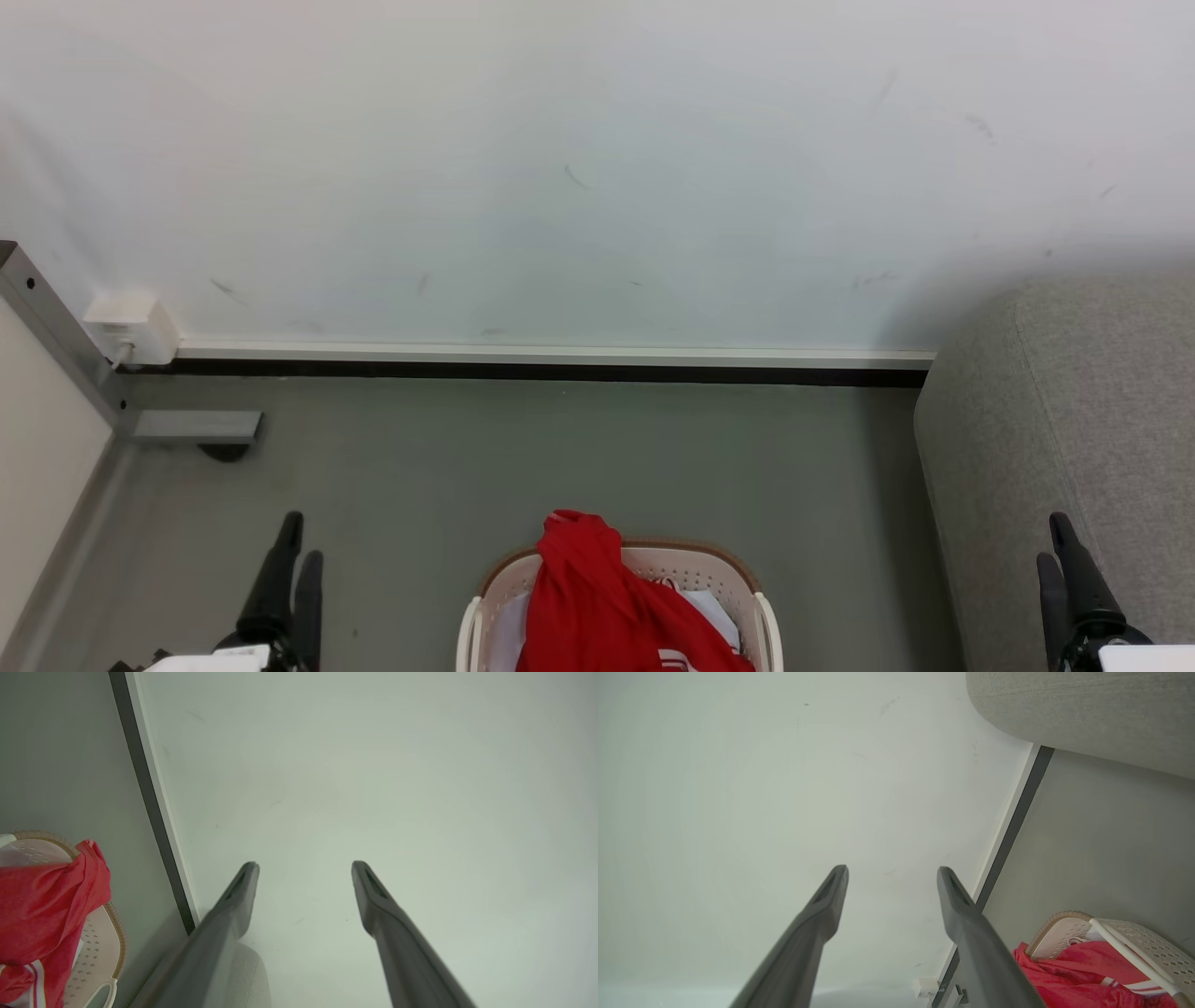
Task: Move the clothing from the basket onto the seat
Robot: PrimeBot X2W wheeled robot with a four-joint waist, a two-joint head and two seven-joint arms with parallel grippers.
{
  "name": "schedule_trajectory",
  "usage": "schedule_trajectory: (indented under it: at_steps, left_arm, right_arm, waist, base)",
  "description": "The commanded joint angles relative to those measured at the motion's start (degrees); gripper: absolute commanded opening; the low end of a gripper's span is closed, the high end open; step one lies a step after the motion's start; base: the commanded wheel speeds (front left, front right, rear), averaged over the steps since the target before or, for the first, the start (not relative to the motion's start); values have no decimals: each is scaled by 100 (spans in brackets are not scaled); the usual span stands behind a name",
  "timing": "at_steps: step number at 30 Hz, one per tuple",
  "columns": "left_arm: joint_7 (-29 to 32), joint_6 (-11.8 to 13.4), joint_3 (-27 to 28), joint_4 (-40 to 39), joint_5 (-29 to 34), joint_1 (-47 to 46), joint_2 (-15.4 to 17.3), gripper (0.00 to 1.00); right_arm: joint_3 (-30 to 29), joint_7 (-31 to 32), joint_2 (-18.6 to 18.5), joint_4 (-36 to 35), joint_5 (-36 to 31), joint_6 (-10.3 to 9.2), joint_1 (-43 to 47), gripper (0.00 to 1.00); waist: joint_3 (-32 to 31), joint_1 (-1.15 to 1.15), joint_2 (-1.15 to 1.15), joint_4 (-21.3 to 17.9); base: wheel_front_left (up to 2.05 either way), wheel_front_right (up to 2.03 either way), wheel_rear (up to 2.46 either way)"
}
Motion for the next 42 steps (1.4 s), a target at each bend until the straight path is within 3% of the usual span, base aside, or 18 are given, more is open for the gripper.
schedule_trajectory:
  at_steps: [1, 6, 28, 42]
  left_arm:
    - [-78, 0, -21, -129, 84, -65, 21, 100]
    - [-215, 1, -72, -141, 361, -33, 24, 100]
    - [-759, 311, -435, -516, 3232, 101, 37, 100]
    - [-1013, 412, -654, -665, 4822, 206, 55, 100]
  right_arm:
    - [50, -87, -76, -105, -219, -1, -60, 100]
    - [81, -227, -83, -189, -776, -1, -47, 100]
    - [354, -771, -208, -678, -4153, -3, 65, 100]
    - [556, -1025, -303, -441, -5537, -5, 75, 100]
  waist:
    - [0, 0, 0, -2]
    - [1, 0, 0, -9]
    - [19, 0, 0, -42]
    - [31, 0, 0, -63]
  base:
    - [0, 0, 0]
    - [0, 0, 0]
    - [0, 0, 0]
    - [0, 0, 0]
